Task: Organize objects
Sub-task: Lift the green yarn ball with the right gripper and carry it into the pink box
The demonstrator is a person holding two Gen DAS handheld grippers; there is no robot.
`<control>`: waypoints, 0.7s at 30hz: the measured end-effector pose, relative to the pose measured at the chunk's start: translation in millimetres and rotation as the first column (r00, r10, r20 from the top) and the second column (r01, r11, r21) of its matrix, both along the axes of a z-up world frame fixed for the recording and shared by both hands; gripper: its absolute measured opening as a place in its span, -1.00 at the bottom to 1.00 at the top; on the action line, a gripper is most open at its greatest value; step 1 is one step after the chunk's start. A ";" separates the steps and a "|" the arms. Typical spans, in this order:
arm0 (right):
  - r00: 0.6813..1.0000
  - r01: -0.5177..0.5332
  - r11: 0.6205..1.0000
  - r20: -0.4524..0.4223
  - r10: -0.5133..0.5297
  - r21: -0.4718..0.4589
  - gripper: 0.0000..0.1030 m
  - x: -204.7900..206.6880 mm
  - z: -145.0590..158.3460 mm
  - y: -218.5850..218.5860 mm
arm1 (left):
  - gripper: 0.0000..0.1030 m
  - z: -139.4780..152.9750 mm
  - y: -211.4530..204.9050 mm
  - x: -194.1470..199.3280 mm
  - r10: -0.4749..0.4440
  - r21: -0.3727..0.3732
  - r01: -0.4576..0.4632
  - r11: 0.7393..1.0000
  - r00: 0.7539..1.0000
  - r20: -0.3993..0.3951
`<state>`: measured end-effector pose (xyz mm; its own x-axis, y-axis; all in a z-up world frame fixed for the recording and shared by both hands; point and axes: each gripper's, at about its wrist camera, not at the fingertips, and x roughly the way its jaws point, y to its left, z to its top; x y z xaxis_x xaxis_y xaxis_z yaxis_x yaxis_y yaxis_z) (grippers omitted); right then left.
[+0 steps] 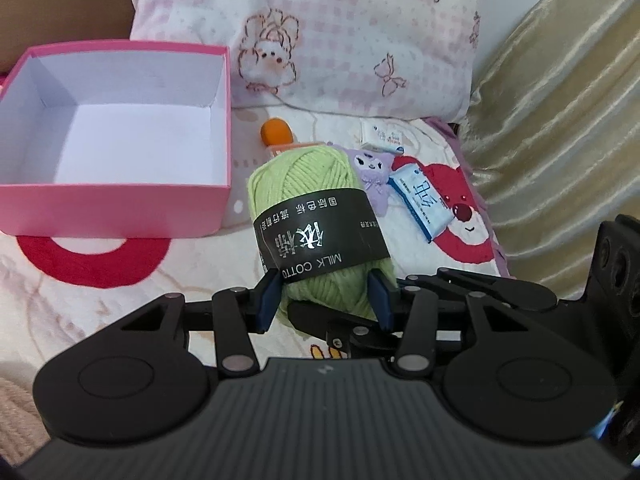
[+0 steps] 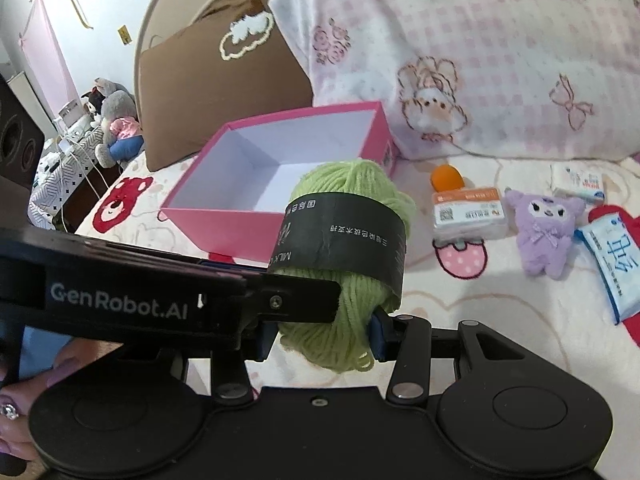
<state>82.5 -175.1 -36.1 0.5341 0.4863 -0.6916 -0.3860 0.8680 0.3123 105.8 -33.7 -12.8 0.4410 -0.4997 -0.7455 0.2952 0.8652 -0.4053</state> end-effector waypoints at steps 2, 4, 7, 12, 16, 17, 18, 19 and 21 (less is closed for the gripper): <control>1.000 -0.003 1.000 0.000 0.003 0.003 -0.04 -1.8 6.1 5.9 | -0.13 5.9 4.7 -3.0 0.003 0.006 -0.003 1.000 1.000 0.011; 1.000 -0.008 1.000 0.005 0.008 0.007 -0.04 -3.1 11.7 12.8 | -0.10 13.2 11.5 -5.7 0.007 0.015 -0.007 1.000 1.000 0.024; 1.000 -0.014 1.000 0.015 0.014 0.024 -0.04 -2.4 20.5 25.4 | -0.10 23.4 23.1 -6.6 0.015 0.022 -0.017 1.000 0.999 0.052; 0.999 -0.039 0.998 0.034 0.037 0.056 -0.03 8.4 32.7 50.2 | -0.10 38.4 53.3 1.6 0.060 0.007 -0.061 0.998 0.995 0.079; 0.996 -0.072 0.995 0.061 0.068 0.073 -0.03 24.3 42.1 72.4 | -0.06 46.3 79.9 12.9 0.122 -0.026 -0.120 0.992 0.989 0.082; 0.995 -0.079 0.994 0.068 0.074 0.078 -0.03 28.8 43.9 78.3 | -0.06 48.4 85.4 16.8 0.133 -0.026 -0.131 0.991 0.987 0.090; 0.994 -0.083 0.993 0.074 0.078 0.081 -0.03 33.4 45.3 84.2 | -0.06 49.8 89.9 21.1 0.142 -0.023 -0.140 0.990 0.985 0.096; 0.993 -0.089 0.993 0.080 0.082 0.081 -0.03 39.0 46.6 89.5 | -0.06 50.8 93.9 26.5 0.152 -0.022 -0.151 0.988 0.983 0.102; 0.992 -0.096 0.992 0.086 0.089 0.082 -0.03 53.9 49.4 99.9 | -0.06 51.4 101.3 39.8 0.173 -0.025 -0.171 0.985 0.979 0.110</control>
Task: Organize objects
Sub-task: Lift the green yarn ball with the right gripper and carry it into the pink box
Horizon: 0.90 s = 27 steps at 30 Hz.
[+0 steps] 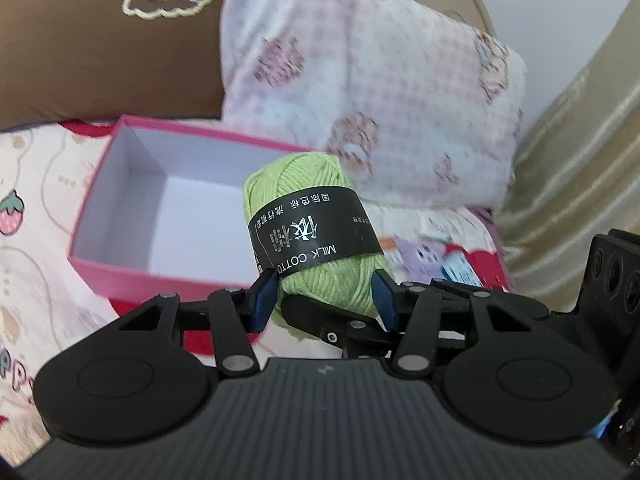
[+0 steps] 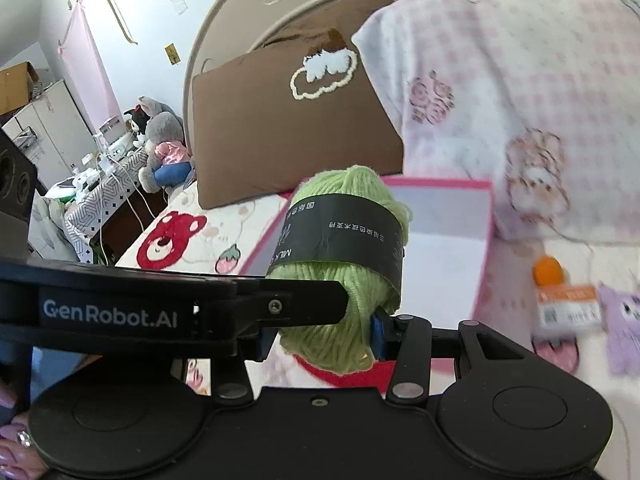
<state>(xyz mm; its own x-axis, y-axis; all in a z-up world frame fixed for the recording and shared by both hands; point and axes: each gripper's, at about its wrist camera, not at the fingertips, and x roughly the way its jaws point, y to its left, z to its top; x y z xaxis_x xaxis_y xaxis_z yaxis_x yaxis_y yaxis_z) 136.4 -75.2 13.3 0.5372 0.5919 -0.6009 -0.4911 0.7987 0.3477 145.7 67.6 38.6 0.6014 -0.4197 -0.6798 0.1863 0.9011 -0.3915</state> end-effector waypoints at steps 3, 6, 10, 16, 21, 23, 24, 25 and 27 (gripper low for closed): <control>1.000 -0.009 1.000 -0.008 0.009 0.010 -0.03 25.4 0.6 11.6 | -0.03 -0.5 6.7 24.4 0.024 0.020 -0.024 1.000 1.000 0.014; 1.000 -0.009 1.000 -0.018 0.010 0.007 -0.04 50.6 -2.5 22.6 | -0.02 -2.8 8.7 51.1 0.031 0.055 -0.032 0.998 0.999 0.025; 0.999 -0.022 1.000 -0.040 0.022 -0.013 -0.04 85.0 -7.8 38.0 | -0.02 -11.1 19.5 86.3 0.063 0.046 -0.062 0.997 0.998 -0.009; 0.993 -0.013 1.000 -0.120 0.013 -0.001 -0.04 117.4 -27.2 47.7 | -0.02 -33.7 32.6 114.6 0.094 -0.001 -0.094 0.996 0.995 -0.040; 0.993 -0.017 1.000 -0.119 0.015 -0.009 -0.04 123.3 -48.0 60.6 | -0.02 -54.9 37.6 122.2 0.105 0.014 -0.104 0.994 0.994 -0.037; 0.991 -0.012 1.000 -0.133 0.013 0.011 -0.04 130.6 -57.6 63.3 | -0.02 -63.3 41.6 128.8 0.118 0.012 -0.118 0.993 0.992 -0.049; 0.990 -0.009 1.000 -0.142 0.011 0.018 -0.04 133.5 -61.9 64.7 | -0.02 -67.9 43.6 131.8 0.119 0.011 -0.118 0.993 0.991 -0.055; 0.989 -0.009 1.000 -0.149 0.012 0.021 -0.04 136.0 -66.5 66.3 | -0.02 -72.4 46.0 134.9 0.117 0.009 -0.116 0.993 0.991 -0.062; 0.986 -0.015 1.000 -0.164 0.017 0.017 -0.04 140.6 -75.1 68.3 | -0.02 -83.4 50.5 140.5 0.104 -0.002 -0.105 0.995 0.991 -0.083</control>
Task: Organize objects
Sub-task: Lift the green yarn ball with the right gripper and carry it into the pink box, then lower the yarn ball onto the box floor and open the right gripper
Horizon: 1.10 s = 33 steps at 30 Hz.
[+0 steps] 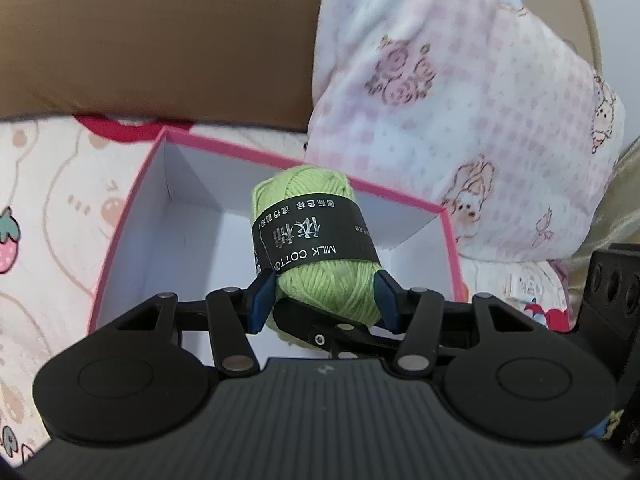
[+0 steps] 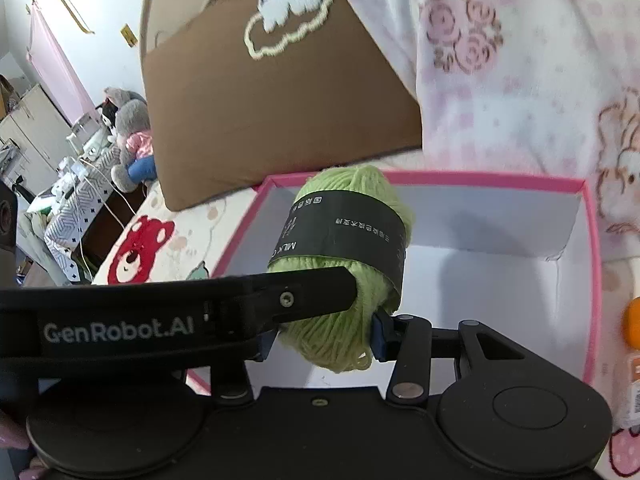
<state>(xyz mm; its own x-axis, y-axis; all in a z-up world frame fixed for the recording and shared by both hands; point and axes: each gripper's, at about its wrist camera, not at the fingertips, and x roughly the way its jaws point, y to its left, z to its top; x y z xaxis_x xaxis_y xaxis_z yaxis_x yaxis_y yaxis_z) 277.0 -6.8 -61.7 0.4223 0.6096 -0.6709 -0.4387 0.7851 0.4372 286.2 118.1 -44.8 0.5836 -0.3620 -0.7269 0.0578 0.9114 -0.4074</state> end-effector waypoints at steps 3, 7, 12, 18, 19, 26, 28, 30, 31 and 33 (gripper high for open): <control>1.000 0.000 1.000 -0.030 0.000 -0.008 -0.04 6.3 -12.7 1.8 | -0.01 -16.1 3.9 8.6 -0.010 -0.025 0.009 1.000 0.999 -0.039; 0.998 0.007 1.000 -0.057 -0.008 -0.017 -0.03 12.0 -27.7 3.5 | -0.02 -33.2 4.7 18.2 -0.004 -0.031 0.002 1.000 0.997 -0.076; 0.999 0.014 0.997 -0.035 -0.017 -0.079 -0.03 16.3 -40.3 11.0 | -0.06 -54.7 5.8 27.2 0.020 -0.040 -0.025 0.999 0.993 -0.118; 1.000 -0.005 0.995 -0.018 0.003 -0.100 0.06 14.8 -45.7 12.5 | -0.07 -60.4 8.8 29.8 0.006 -0.034 -0.010 0.999 0.992 -0.123; 1.000 -0.010 0.995 -0.022 0.008 -0.101 0.08 15.1 -45.8 11.7 | -0.07 -61.8 9.8 30.4 0.005 -0.035 -0.010 0.999 0.992 -0.130; 0.998 -0.056 0.990 -0.018 0.055 -0.126 -0.32 12.3 -43.3 10.3 | -0.13 -63.8 13.4 30.5 0.021 0.010 -0.020 1.000 0.991 -0.131; 0.999 -0.035 0.992 -0.001 0.035 -0.119 -0.44 12.2 -41.9 8.4 | -0.15 -56.7 12.3 27.1 0.019 0.020 -0.017 1.000 0.997 -0.080; 1.000 -0.013 0.995 -0.001 0.013 -0.101 -0.50 13.2 -42.2 5.9 | -0.15 -51.2 12.3 26.8 0.013 0.019 -0.012 1.000 0.998 -0.064; 1.000 -0.003 0.996 0.000 0.003 -0.091 -0.52 13.3 -42.5 4.7 | -0.16 -49.6 11.2 27.1 0.010 0.032 -0.008 0.999 0.998 -0.061; 1.000 0.012 0.996 -0.002 -0.012 -0.087 -0.53 13.6 -44.6 4.6 | -0.16 -48.8 12.2 28.6 0.009 0.029 -0.007 1.000 0.998 -0.070</control>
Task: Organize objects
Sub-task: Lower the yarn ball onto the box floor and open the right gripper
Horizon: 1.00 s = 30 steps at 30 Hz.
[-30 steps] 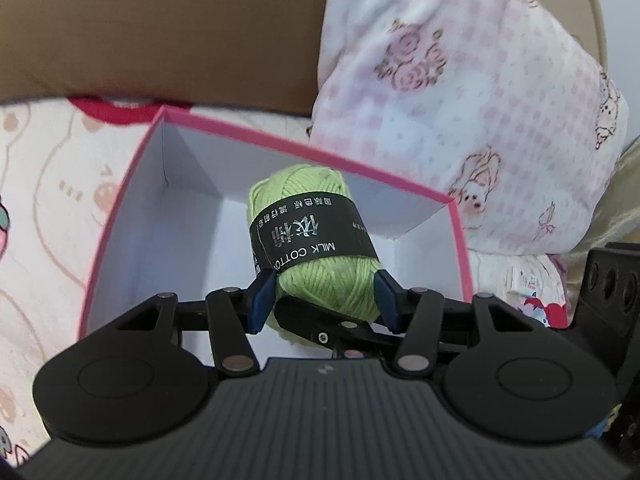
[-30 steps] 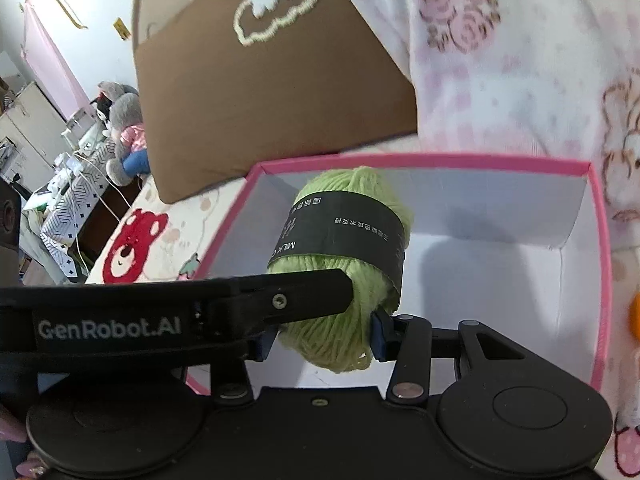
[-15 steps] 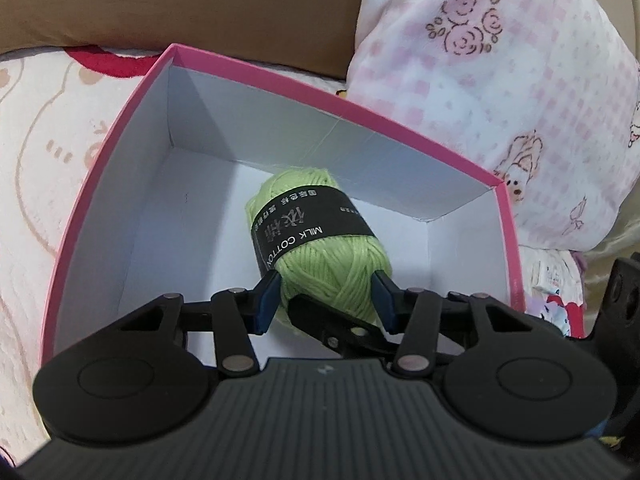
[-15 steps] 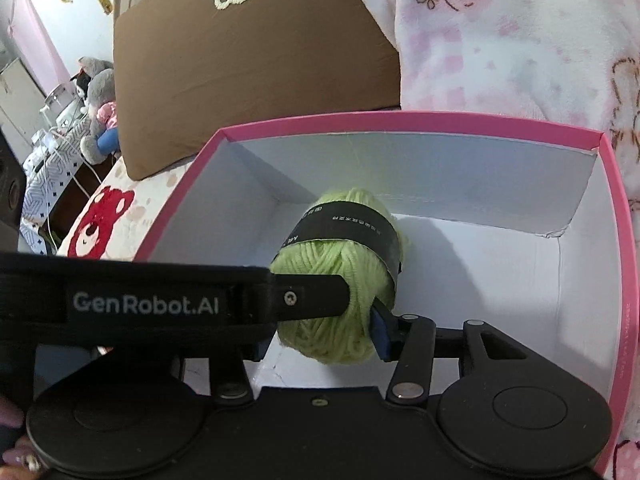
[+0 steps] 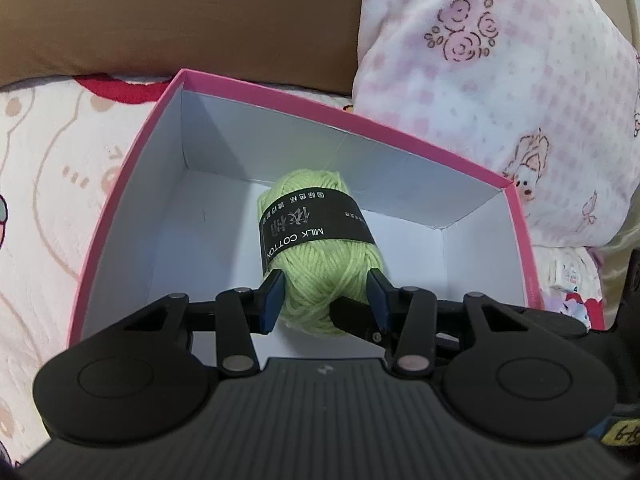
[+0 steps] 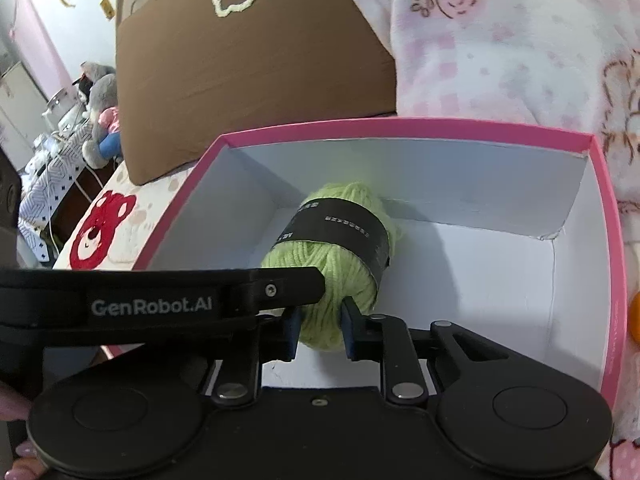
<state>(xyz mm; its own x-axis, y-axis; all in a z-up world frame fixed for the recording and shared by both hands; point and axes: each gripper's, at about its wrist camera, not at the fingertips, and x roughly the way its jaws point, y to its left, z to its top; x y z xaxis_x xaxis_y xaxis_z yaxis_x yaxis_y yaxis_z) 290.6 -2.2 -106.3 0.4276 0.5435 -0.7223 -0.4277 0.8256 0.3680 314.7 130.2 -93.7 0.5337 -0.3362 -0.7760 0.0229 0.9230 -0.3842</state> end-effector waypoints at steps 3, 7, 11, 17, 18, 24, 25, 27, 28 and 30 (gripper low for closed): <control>1.000 0.010 1.000 0.010 -0.010 -0.014 -0.53 -0.7 -7.1 4.0 | -0.16 1.2 2.9 1.0 -0.007 -0.014 0.007 1.000 1.000 -0.021; 1.000 -0.014 1.000 -0.007 0.014 0.009 -0.54 -6.0 -14.6 7.1 | -0.16 2.0 -0.3 2.6 -0.030 -0.003 0.030 1.000 1.000 -0.008; 0.998 -0.030 0.999 0.051 0.032 -0.035 -0.54 -13.7 -12.1 14.4 | -0.17 0.8 0.8 3.1 -0.021 0.014 0.021 1.000 1.000 -0.011; 0.998 -0.021 0.999 0.060 0.024 -0.039 -0.54 -13.0 -9.6 9.8 | -0.26 -10.5 6.9 7.9 0.028 0.034 -0.028 0.999 0.999 -0.015; 0.998 -0.023 0.999 0.063 0.025 -0.040 -0.54 -12.8 -9.3 9.6 | -0.26 -13.2 8.7 8.8 0.044 0.034 -0.043 0.998 0.999 -0.007; 0.997 -0.020 0.999 0.076 0.023 -0.039 -0.49 -13.9 -7.1 8.1 | -0.26 -21.1 10.6 9.2 0.035 0.003 -0.035 0.999 0.999 0.007; 0.996 -0.021 0.999 0.084 0.025 -0.049 -0.49 -15.0 -6.5 8.3 | -0.26 -18.9 8.7 8.5 0.033 0.007 -0.033 0.999 0.999 0.007; 0.995 -0.020 0.997 0.099 0.028 -0.075 -0.47 -18.0 -5.1 8.0 | -0.26 -16.2 6.3 8.4 0.036 0.019 -0.036 0.999 0.999 0.008; 0.994 -0.021 0.996 0.104 0.030 -0.084 -0.43 -19.4 -4.6 7.8 | -0.26 -15.4 5.7 8.9 0.044 0.030 -0.045 0.999 0.999 0.008; 0.994 -0.023 0.995 0.107 0.034 -0.096 -0.35 -21.8 -3.2 7.8 | -0.25 -14.6 6.9 10.6 0.061 0.033 -0.062 0.998 0.998 0.010</control>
<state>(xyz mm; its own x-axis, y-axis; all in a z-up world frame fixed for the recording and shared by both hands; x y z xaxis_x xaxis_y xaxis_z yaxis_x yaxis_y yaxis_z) 268.8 5.6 -109.5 0.4916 0.4883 -0.7210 -0.4847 0.8413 0.2394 325.3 137.1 -108.3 0.5593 -0.2765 -0.7815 -0.0312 0.9350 -0.3532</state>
